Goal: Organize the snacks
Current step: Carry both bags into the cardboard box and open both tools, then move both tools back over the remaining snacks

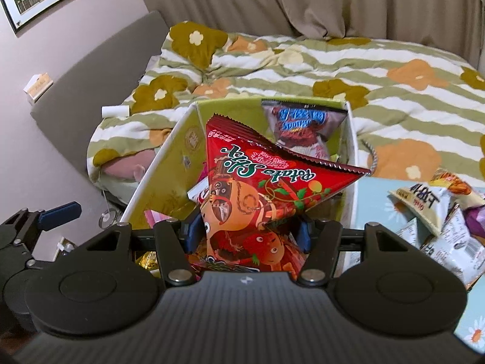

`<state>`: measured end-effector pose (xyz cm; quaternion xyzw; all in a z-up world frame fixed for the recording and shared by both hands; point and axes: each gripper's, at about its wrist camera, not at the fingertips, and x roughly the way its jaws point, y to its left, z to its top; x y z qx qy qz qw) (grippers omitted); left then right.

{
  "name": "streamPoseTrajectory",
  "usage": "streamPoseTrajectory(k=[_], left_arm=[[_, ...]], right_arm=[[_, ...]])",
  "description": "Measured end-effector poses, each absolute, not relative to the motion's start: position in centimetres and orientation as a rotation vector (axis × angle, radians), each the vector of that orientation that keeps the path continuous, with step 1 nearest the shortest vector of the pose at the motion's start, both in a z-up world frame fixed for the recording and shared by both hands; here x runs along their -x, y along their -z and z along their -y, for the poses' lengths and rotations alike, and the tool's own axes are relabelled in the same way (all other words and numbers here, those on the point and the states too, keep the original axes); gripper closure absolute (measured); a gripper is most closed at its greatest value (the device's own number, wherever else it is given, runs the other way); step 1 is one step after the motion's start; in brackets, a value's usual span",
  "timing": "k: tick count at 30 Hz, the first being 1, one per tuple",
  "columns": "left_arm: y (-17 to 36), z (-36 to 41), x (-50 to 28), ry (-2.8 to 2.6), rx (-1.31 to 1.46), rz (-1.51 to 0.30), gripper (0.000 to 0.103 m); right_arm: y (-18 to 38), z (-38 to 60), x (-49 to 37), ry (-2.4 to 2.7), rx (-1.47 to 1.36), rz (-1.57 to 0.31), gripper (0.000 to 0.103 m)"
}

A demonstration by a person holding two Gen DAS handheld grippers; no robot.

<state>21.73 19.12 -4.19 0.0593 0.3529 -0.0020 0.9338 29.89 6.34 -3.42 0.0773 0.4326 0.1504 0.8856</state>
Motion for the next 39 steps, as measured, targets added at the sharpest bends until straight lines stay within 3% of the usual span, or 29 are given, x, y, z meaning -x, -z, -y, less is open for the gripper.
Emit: streamPoseTrajectory(k=[1,2,3,21,28,32,39], left_arm=[[4.3,-19.1,-21.8,0.004,-0.121,-0.727,0.0],[4.4,-19.1,-21.8,0.004,-0.119,-0.733,0.0],[4.6,-19.1,-21.8,0.006,-0.116,-0.738,0.0],[4.4,-19.8,-21.8,-0.023,-0.126,-0.758,0.0],[3.7,-19.4,-21.2,-0.001,-0.13,-0.719,0.0],[2.8,-19.1,-19.4,0.06,-0.107,-0.584,0.0],[2.3,-15.3,-18.2,0.152,-0.162,-0.567,0.0]], right_arm=[[3.8,-6.2,-30.0,-0.31,-0.175,-0.903,0.024],[4.1,-5.9,-30.0,-0.3,-0.193,-0.902,0.009],[4.5,-5.6,-30.0,-0.285,-0.211,-0.897,0.0],[3.1,-3.5,-26.9,-0.175,-0.183,-0.8,0.0],[1.4,-2.9,-23.9,-0.11,-0.127,-0.774,0.0],[1.0,-1.6,-21.6,-0.049,-0.142,-0.745,0.0],[1.3,3.2,-18.6,0.054,-0.222,-0.727,0.0]])
